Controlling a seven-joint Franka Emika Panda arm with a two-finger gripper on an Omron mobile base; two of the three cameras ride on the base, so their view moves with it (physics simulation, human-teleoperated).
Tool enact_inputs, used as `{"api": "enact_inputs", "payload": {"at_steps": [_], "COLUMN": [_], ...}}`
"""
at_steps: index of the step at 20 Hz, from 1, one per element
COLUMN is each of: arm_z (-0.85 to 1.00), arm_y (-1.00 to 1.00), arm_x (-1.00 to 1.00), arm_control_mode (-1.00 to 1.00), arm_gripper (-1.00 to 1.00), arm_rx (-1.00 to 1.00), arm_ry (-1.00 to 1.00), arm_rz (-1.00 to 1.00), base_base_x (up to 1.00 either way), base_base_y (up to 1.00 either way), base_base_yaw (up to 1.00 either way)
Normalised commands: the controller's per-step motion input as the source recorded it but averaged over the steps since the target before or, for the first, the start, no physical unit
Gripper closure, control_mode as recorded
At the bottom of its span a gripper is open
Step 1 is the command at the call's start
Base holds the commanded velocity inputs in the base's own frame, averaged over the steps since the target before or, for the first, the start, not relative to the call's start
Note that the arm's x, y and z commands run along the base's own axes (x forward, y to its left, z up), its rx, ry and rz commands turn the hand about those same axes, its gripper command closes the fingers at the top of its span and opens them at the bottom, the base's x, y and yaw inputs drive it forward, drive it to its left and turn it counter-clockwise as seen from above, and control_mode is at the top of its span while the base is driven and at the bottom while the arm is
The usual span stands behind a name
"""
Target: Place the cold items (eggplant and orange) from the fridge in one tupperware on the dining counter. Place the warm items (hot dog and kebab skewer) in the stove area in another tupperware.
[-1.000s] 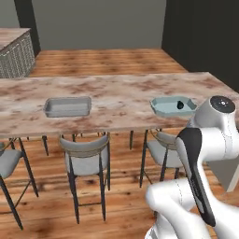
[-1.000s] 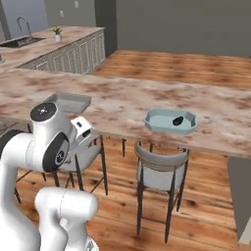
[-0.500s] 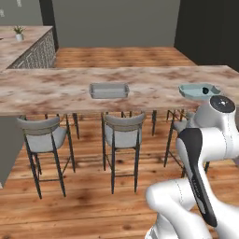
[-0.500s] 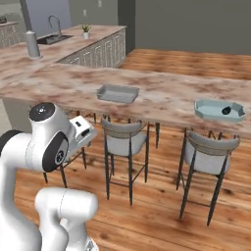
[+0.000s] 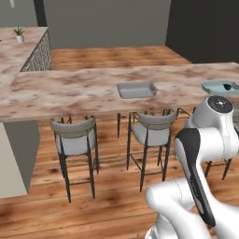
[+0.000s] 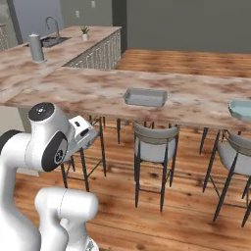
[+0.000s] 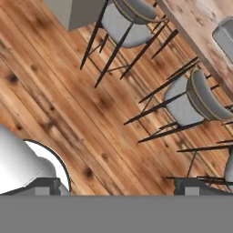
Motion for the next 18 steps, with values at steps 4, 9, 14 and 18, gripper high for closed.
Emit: {"api": "enact_inputs", "payload": {"at_steps": [4, 9, 14, 18], "arm_z": [0.0, 0.0, 0.0, 0.0], "arm_y": [0.0, 0.0, 0.0, 0.0], "arm_x": [0.0, 0.0, 0.0, 0.0], "arm_control_mode": [1.0, 1.0, 1.0, 1.0], "arm_gripper": [-1.0, -1.0, -1.0, -1.0], "arm_rx": [0.0, 0.0, 0.0, 0.0], "arm_ry": [0.0, 0.0, 0.0, 0.0], "arm_rz": [0.0, 0.0, 0.0, 0.0], "base_base_x": [0.29, 0.2, 0.0, 0.0], "base_base_y": [1.0, 1.0, 1.0, 1.0], "base_base_yaw": [-0.3, -0.3, -0.23, -0.18]}}
